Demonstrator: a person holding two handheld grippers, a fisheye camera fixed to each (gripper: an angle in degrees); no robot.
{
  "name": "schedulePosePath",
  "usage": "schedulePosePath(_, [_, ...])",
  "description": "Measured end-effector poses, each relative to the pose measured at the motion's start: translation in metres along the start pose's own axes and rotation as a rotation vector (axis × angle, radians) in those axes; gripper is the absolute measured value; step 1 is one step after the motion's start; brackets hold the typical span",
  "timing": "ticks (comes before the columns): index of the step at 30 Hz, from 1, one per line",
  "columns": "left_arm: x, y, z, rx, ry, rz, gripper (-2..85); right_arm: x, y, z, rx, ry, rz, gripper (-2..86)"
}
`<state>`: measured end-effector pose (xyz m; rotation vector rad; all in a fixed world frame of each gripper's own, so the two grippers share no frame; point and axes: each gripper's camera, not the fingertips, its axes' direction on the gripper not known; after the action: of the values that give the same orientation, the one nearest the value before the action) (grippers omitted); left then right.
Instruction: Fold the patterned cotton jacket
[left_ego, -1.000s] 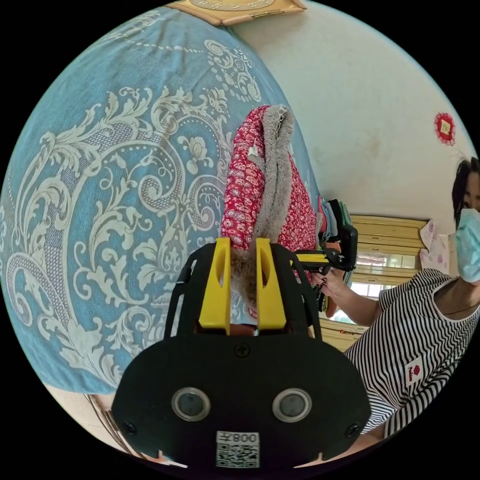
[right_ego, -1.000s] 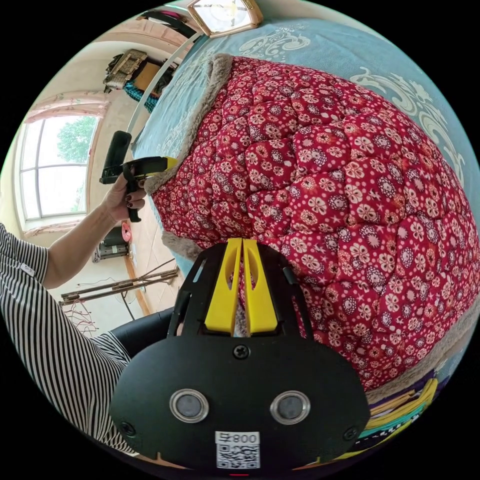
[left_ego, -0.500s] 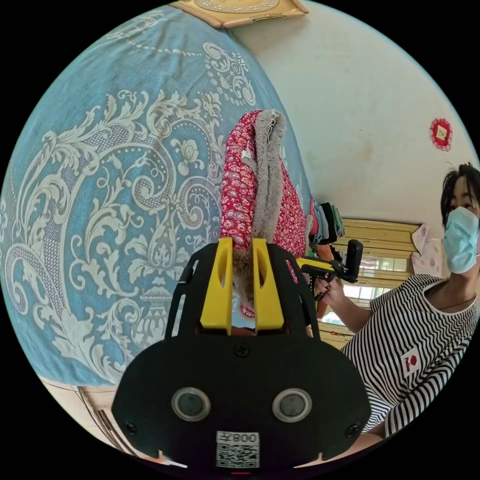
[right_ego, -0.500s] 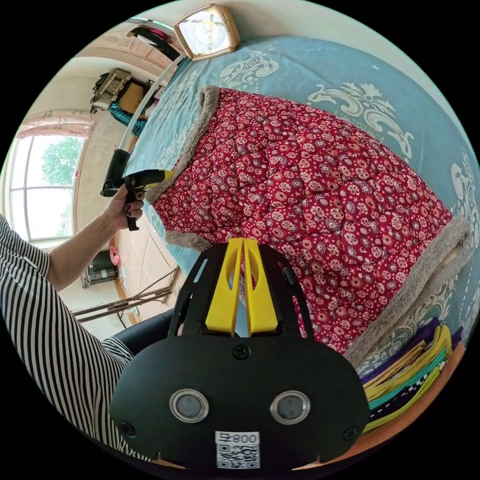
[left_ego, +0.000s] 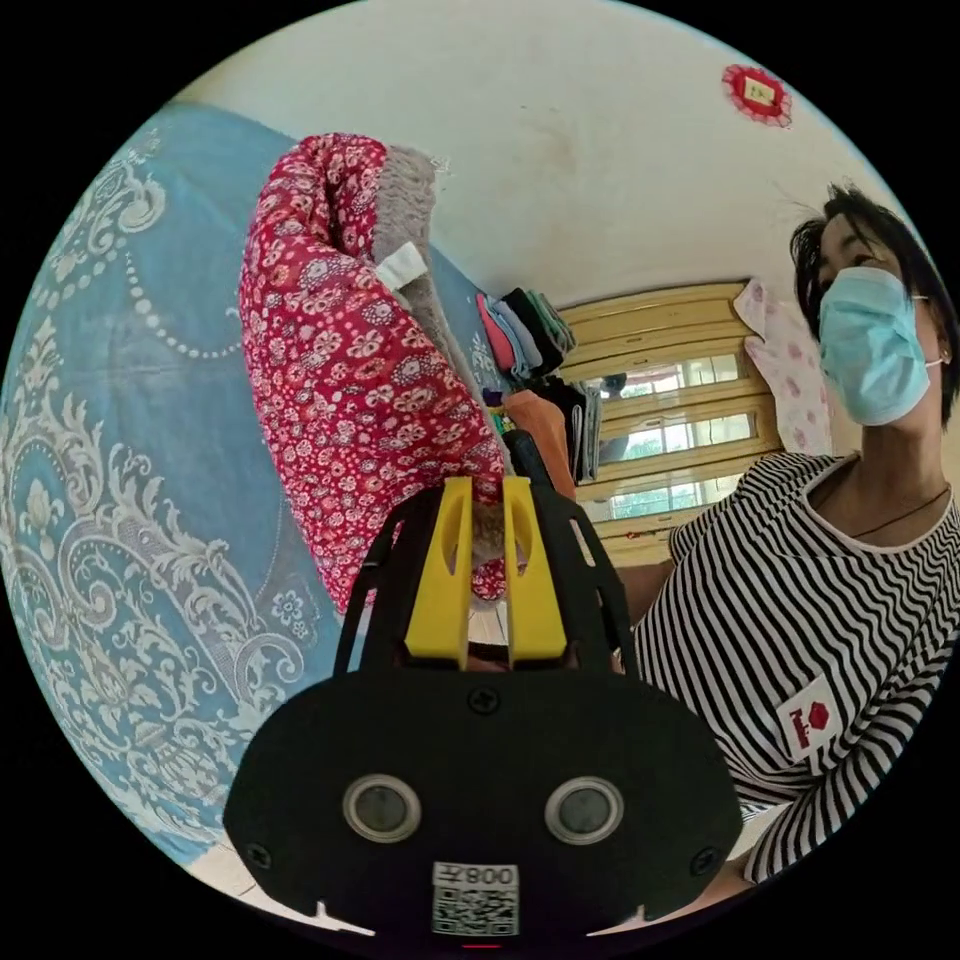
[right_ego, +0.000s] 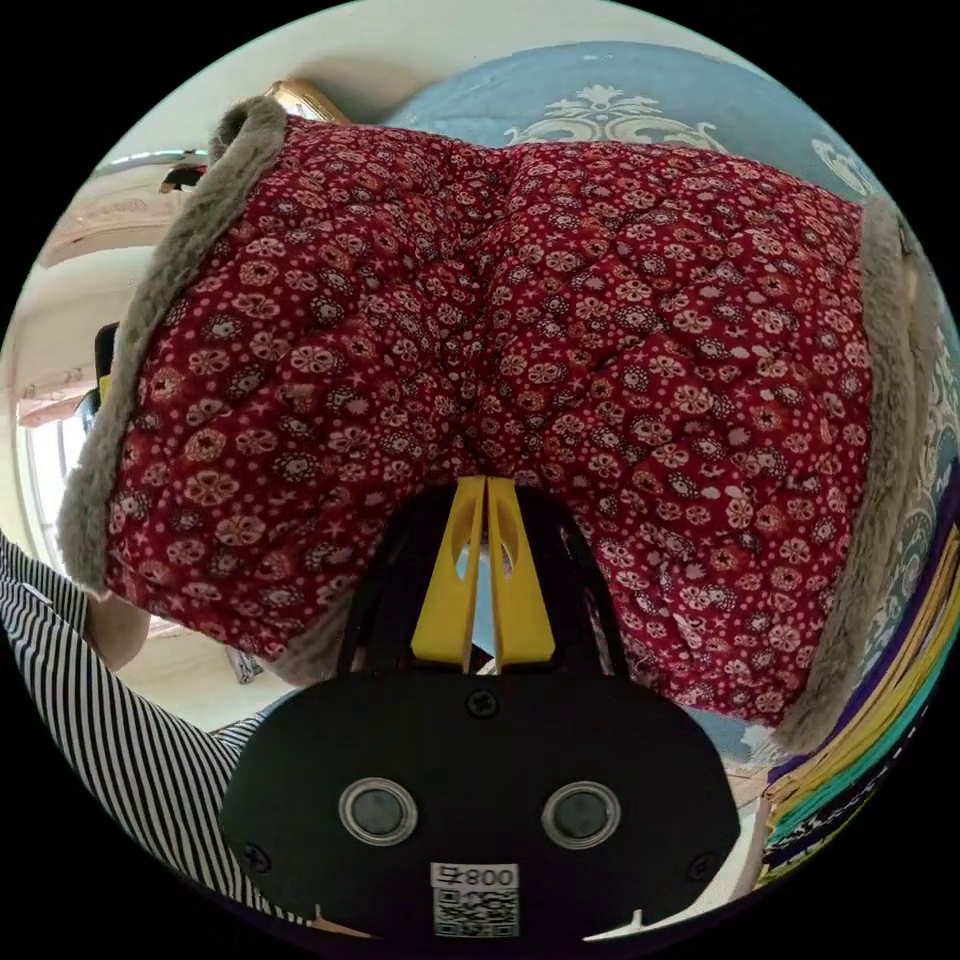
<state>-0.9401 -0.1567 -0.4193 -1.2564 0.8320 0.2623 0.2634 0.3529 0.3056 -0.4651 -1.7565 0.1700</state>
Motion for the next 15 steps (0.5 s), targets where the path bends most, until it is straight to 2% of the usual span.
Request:
schedulePosePath(6, [0.041,-0.048,0.104,-0.148,-0.016,0.157,1.8,0.045,0.054,-0.083,0.242,-0.127,0.194,0.1])
schedulePosePath(11, [0.064,-0.076,0.188,-0.210,0.002,0.213,1.8,0.071,0.085,-0.131,0.358,-0.281,0.154,0.1])
schedulePosePath(15, [0.089,-0.103,0.276,-0.316,-0.082,0.256,2.3,0.102,0.117,-0.163,0.409,-0.128,0.242,0.1])
